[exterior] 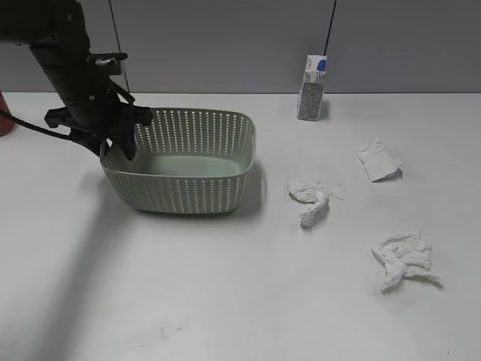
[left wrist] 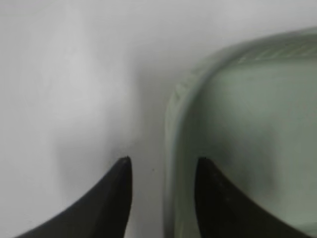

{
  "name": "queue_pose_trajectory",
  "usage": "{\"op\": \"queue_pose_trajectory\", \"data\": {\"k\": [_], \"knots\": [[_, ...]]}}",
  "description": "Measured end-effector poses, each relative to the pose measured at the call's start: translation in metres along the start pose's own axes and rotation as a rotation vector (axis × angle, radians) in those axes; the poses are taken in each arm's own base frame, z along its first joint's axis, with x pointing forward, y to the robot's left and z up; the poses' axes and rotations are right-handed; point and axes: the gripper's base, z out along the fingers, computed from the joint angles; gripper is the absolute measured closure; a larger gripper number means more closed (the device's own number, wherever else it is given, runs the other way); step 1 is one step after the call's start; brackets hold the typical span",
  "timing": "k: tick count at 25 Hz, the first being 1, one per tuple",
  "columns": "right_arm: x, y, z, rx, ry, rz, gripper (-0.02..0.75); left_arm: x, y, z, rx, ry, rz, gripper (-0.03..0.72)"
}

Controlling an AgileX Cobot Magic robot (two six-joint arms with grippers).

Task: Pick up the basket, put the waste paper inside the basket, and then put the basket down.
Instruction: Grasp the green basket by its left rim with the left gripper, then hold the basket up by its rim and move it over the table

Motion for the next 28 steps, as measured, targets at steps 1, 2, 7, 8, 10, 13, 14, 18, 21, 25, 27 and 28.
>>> {"op": "queue_pose_trajectory", "data": {"k": [1,2,7,8,10,13,14,18,21,25,27,28], "knots": [[0.0,0.0,0.0,0.0,0.0,0.0,0.148,0.0,0.0,0.0,0.0,0.005,-0.002,0.369],[0.0,0.0,0.0,0.0,0.0,0.0,0.148,0.001,0.0,0.0,0.0,0.008,-0.004,0.41],[0.0,0.0,0.0,0.0,0.0,0.0,0.148,0.001,0.0,0.0,-0.004,0.009,-0.005,0.585],[0.0,0.0,0.0,0.0,0.0,0.0,0.148,0.001,0.0,0.0,-0.004,0.01,-0.006,0.624],[0.0,0.0,0.0,0.0,0.0,0.0,0.148,0.002,0.0,0.0,-0.004,0.019,-0.011,0.673],[0.0,0.0,0.0,0.0,0.0,0.0,0.148,0.004,0.0,-0.001,-0.007,0.047,-0.023,0.685],[0.0,0.0,0.0,0.0,0.0,0.0,0.148,0.005,0.0,-0.001,-0.006,0.06,-0.028,0.685],[0.0,0.0,0.0,0.0,0.0,0.0,0.148,0.012,-0.001,-0.012,0.003,0.072,-0.039,0.685],[0.0,0.0,0.0,0.0,0.0,0.0,0.148,0.029,-0.001,-0.033,-0.001,0.061,-0.035,0.685],[0.0,0.0,0.0,-0.001,0.0,0.001,0.148,0.07,0.003,-0.053,0.007,0.023,-0.051,0.685],[0.0,0.0,0.0,-0.001,0.0,0.001,0.148,0.093,0.004,-0.063,0.024,-0.009,-0.066,0.685],[0.0,0.0,0.0,-0.001,0.0,0.001,0.148,0.105,0.006,-0.066,0.028,-0.024,-0.072,0.685]]}}
